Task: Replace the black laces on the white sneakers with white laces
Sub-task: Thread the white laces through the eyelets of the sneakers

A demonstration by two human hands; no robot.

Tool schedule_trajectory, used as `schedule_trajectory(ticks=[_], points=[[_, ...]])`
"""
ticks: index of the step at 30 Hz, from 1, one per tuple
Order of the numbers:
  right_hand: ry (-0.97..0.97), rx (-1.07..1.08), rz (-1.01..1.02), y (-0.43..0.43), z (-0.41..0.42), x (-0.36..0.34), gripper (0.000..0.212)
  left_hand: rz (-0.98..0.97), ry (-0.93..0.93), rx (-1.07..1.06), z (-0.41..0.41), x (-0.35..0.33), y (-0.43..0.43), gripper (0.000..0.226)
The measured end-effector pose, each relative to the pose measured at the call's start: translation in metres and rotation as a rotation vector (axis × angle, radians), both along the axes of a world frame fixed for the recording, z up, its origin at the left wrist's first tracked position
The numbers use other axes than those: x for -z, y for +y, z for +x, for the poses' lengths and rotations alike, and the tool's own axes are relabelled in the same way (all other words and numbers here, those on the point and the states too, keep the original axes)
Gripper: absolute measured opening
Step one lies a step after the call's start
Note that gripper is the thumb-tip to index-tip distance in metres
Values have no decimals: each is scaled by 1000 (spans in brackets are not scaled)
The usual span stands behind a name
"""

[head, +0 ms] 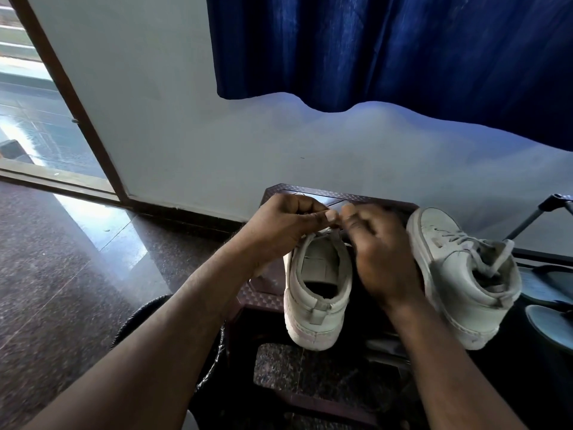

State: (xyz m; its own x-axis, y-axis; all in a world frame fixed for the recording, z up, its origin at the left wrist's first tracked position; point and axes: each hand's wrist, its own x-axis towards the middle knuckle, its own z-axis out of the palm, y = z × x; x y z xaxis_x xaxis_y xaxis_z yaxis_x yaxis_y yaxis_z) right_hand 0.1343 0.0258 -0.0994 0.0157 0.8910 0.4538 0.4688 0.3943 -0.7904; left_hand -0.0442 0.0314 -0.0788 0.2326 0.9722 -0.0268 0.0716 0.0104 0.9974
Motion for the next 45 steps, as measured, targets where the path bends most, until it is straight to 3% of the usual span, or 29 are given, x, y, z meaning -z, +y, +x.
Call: schedule_trajectory(ticks=[1,3,5,9,11,16,20,24,29,33,35,37,39,41,45], points=[[24,-89,-97,-2,-4,3,53,6,-6,4,1,0,0,18],[183,-198,-219,-4,-10,3,48,11,-12,-2,1,0,1,26],[427,-238,-298,-4,-8,-1,31,13,-20,-33,0,-5,-1,23],[978,-334,-450,-2,3,-16,21,-31,-8,-17,-14,-3,2,18],[1166,-371,-452,-1,9,-22,15,-55,-13,-37,-20,-1,2,16],[1300,-436,-315,1,23,-29,37,-127,10,-117,-43,4,5,20],[1365,-465,-225,3,36,-29,37,-217,7,-154,-51,6,5,21],[1378,-468,-189,2,43,-31,32,-283,-260,-140,-51,2,6,13],[1172,-375,-205,1,33,-29,26,-299,-127,-251,-47,7,10,10],[1163,-367,-237,-1,31,-28,22,-312,-74,-326,-47,8,10,17],[1076,-334,-267,0,31,-27,18,-217,1,-367,-44,9,9,16],[854,-287,-323,-1,26,-25,17,-71,61,-440,-40,10,8,26],[637,-272,-384,-6,17,-22,21,93,73,-448,-32,7,8,13],[543,-284,-411,-12,8,-20,24,179,65,-330,-18,1,3,6],[496,-294,-376,-14,1,-21,23,322,226,-119,1,3,0,20]])
